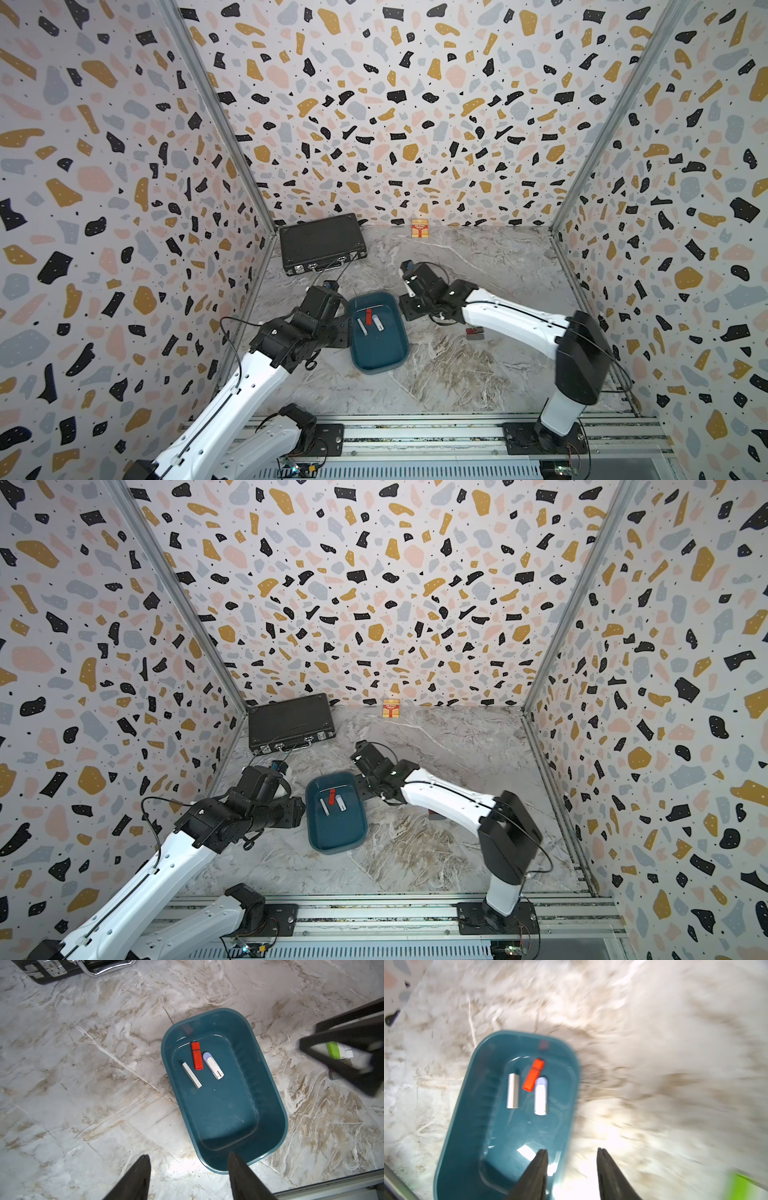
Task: Put the usb flash drive into the storage box
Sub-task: Place the USB flash in the storage box, then pick up the USB flash from the center of the board.
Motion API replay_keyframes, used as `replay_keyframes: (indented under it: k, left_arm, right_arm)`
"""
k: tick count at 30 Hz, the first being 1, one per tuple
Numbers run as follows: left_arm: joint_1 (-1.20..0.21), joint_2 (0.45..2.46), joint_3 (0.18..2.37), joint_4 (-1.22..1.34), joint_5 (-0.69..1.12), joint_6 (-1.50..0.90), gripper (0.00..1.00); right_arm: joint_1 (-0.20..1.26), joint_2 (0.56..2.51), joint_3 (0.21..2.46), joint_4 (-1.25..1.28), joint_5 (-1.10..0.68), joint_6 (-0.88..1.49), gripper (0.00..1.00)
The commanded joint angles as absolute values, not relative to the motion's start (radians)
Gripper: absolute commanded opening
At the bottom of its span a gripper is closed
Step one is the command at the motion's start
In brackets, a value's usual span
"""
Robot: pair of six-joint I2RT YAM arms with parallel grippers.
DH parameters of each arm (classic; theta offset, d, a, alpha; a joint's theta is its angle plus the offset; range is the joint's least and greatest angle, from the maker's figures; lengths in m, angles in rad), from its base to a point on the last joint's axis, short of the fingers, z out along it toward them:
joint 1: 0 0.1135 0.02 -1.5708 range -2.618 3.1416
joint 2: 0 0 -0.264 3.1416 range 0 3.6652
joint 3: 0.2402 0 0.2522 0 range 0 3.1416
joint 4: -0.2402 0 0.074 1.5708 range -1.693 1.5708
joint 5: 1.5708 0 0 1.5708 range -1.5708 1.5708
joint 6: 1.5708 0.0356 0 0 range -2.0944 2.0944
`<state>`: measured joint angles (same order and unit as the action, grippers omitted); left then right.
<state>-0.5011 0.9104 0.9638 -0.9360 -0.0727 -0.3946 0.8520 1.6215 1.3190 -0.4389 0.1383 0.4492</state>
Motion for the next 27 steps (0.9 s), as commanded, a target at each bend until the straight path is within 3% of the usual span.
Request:
replay_keyframes:
  k: [1, 8, 13, 19, 27]
  left_arm:
    - [-0.532, 0.920, 0.953, -0.877, 0.050, -0.352, 0.62]
    - [-0.890, 1.155, 1.064, -0.784, -0.062, -0.403, 0.62]
    - [-1.067, 1.430, 1.158, -0.634, 0.049, -0.342, 0.61]
    - [-1.127, 1.735, 1.351, -0.572, 0.145, -0.210, 0.60]
    - [-1.132, 2.044, 1.636, -0.666, 0.118, -0.101, 0.58]
  right_arm:
    - [0.731, 1.479, 1.163, -0.450, 0.255, 0.394, 0.47]
    - [0.386, 1.423, 0.893, -0.383, 0.147, 0.470, 0.44]
    - [0.213, 1.450, 0.780, -0.308, 0.075, 0.523, 0.43]
    - [0.083, 1.468, 0.694, -0.231, 0.044, 0.584, 0.42]
    - [0.054, 1.454, 0.630, -0.152, 0.072, 0.606, 0.42]
